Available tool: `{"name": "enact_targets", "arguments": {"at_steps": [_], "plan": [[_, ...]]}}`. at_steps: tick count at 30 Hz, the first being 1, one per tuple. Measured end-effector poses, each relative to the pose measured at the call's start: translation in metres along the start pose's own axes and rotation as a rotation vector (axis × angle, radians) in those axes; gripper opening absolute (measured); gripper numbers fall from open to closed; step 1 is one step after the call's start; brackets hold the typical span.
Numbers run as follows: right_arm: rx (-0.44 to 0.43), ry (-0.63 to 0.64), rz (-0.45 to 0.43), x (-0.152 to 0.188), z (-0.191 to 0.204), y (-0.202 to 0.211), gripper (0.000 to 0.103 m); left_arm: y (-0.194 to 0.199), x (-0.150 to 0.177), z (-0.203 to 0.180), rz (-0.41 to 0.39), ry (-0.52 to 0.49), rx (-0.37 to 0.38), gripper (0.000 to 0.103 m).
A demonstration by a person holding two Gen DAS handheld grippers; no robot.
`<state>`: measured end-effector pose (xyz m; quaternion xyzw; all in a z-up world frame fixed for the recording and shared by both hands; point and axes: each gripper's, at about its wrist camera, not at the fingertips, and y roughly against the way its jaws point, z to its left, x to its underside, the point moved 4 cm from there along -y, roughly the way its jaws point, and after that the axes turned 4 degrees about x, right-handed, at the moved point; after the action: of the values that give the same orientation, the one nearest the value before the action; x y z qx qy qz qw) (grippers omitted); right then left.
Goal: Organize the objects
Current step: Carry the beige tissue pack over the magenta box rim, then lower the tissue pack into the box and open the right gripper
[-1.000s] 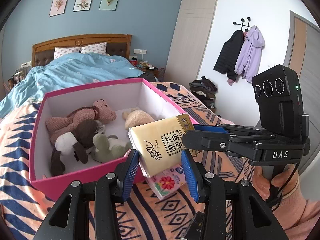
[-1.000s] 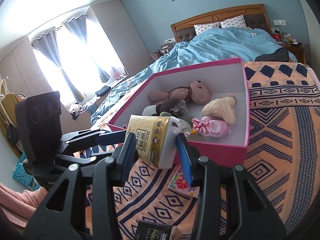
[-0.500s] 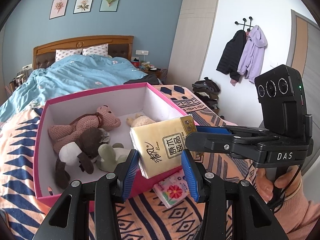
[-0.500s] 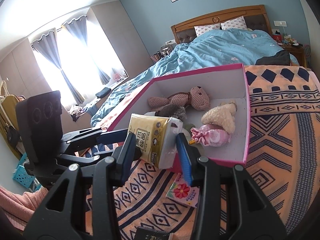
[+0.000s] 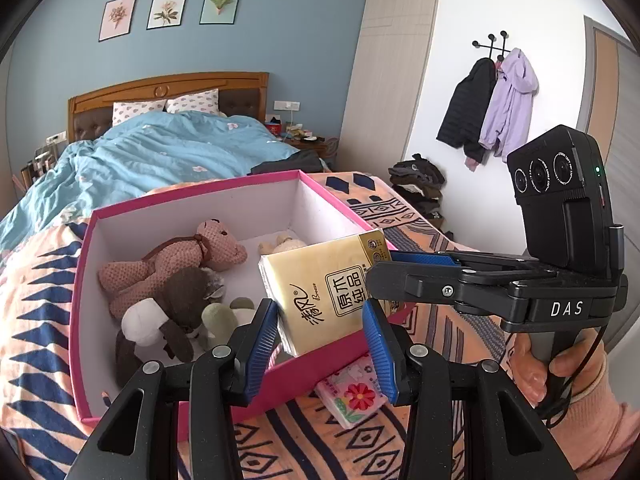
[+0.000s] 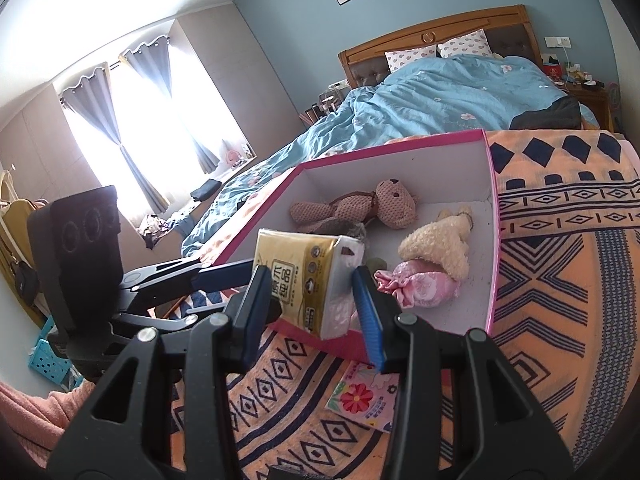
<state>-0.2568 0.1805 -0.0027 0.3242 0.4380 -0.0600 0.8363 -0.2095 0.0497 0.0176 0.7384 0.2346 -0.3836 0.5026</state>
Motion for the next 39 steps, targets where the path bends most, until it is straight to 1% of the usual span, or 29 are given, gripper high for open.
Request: {"name": "enact_targets", "arguments": {"at_steps": [10, 21, 32, 39], "plan": [[-0.009, -0.02, 0.007, -0.004, -0.006, -0.005, 0.045, -0.006, -0.004, 0.001, 0.01, -0.008, -0.015, 0.044], [-0.007, -0.019, 0.02, -0.009, -0.009, -0.016, 0.045, -0.014, -0.006, 0.011, 0.023, 0.021, -0.022, 0.044], [0.01, -0.039, 0.058, -0.006, -0.018, -0.032, 0.045, -0.028, 0.002, 0.018, 0.065, 0.055, -0.015, 0.044], [0.041, -0.03, 0.078, -0.003, -0.021, -0.039, 0.045, -0.038, 0.007, 0.023, 0.098, 0.082, -0.007, 0.044]]}}
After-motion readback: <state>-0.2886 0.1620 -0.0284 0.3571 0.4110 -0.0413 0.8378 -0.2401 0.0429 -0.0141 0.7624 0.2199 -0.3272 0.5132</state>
